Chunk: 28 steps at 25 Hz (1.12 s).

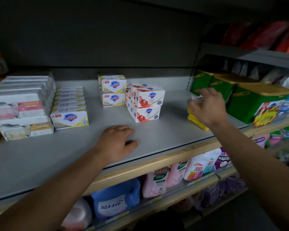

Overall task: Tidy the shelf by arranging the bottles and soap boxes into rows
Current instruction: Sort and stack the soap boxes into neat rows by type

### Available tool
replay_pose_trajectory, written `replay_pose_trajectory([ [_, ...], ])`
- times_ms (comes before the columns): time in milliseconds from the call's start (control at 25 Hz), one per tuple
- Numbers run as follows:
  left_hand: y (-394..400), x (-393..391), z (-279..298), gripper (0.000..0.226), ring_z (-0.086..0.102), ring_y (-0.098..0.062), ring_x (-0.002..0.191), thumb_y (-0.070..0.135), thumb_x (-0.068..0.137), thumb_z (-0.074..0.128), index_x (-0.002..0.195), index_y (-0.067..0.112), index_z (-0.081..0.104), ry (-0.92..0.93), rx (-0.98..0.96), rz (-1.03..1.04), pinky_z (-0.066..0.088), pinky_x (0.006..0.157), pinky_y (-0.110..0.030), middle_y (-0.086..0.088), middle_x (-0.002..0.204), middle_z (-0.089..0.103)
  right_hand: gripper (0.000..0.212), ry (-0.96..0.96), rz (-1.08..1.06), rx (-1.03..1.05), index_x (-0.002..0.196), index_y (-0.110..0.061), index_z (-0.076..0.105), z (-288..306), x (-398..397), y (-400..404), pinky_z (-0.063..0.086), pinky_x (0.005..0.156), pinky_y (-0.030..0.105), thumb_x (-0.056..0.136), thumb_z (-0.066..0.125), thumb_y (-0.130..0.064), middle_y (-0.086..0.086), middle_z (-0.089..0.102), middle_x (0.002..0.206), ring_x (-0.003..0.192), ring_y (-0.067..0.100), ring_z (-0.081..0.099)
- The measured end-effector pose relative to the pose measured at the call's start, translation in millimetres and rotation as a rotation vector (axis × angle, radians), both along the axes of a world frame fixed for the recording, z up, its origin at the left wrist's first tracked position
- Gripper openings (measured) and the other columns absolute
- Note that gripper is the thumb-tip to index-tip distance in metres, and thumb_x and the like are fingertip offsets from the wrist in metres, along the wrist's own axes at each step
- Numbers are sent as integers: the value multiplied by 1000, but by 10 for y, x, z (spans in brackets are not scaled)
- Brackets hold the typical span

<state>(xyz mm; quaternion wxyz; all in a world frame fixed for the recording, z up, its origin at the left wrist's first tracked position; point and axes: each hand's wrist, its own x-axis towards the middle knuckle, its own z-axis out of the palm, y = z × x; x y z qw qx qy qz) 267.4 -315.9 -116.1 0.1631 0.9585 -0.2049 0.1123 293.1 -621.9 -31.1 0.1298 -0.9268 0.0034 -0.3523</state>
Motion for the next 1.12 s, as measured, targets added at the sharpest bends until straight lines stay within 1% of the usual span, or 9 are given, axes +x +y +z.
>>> replay_pose_trajectory([
  [80, 7, -30, 58, 42, 54, -24, 119, 44, 85, 58, 118, 18, 67, -37, -130, -4, 39, 104, -31, 0, 123, 64, 50, 23, 177, 45, 122, -8, 64, -144, -150, 352, 42, 95, 38, 84, 57, -40, 17, 63, 117, 110, 37, 55],
  [160, 35, -64, 144, 41, 59, -25, 110, 39, 78, 55, 108, 15, 71, -91, -262, 19, 42, 98, -30, -2, 112, 69, 49, 157, 272, 87, 123, -12, 63, -334, -237, 694, 45, 96, 37, 85, 57, -43, 11, 62, 120, 113, 33, 55],
  [400, 220, 131, 405, 23, 64, -20, 89, 17, 81, 72, 104, 13, 71, -293, -439, 139, 44, 81, -24, -3, 100, 69, 64, 526, 310, -106, 137, -21, 46, -753, -194, 1211, 34, 107, 40, 90, 39, -64, 1, 46, 139, 128, 26, 40],
  [480, 269, 303, 481, 26, 64, -22, 93, 19, 82, 71, 107, 12, 70, -342, -408, 161, 43, 81, -25, -6, 105, 69, 64, 532, 294, -147, 135, -21, 46, -799, -174, 1235, 31, 107, 40, 90, 35, -67, 0, 45, 138, 128, 25, 38],
  [600, 263, 637, 598, 37, 54, -32, 110, 25, 84, 68, 118, 10, 66, -387, -270, 233, 41, 94, -34, -12, 120, 63, 63, 507, 286, -131, 131, -22, 47, -834, -172, 1219, 30, 106, 40, 89, 35, -67, 0, 46, 136, 127, 25, 37],
  [760, 272, 1117, 692, 62, 36, -38, 126, 33, 84, 67, 138, 10, 47, -308, -44, 404, 37, 104, -47, -17, 137, 44, 62, 498, 294, -113, 129, -23, 48, -834, -182, 1215, 31, 106, 40, 88, 35, -67, -1, 48, 133, 124, 24, 38],
  [880, 307, 1383, 715, 73, 27, -39, 134, 35, 81, 69, 143, 15, 37, -272, -7, 487, 35, 106, -50, -14, 146, 32, 64, 490, 297, -110, 130, -23, 47, -844, -172, 1213, 30, 106, 41, 87, 33, -68, -2, 48, 133, 125, 24, 38],
  [1000, 325, 1532, 680, 69, 26, -39, 134, 37, 82, 68, 141, 16, 37, -256, 32, 563, 32, 106, -52, -13, 145, 32, 68, 483, 292, -110, 133, -24, 45, -867, -155, 1204, 28, 107, 41, 84, 31, -71, -4, 46, 134, 126, 23, 37],
  [1120, 341, 1584, 649, 59, 33, -38, 128, 29, 85, 67, 136, 12, 43, -349, 75, 590, 35, 102, -50, -16, 138, 40, 73, 480, 298, -96, 132, -27, 45, -875, -133, 1197, 28, 107, 40, 79, 26, -75, -7, 46, 132, 125, 22, 37],
])
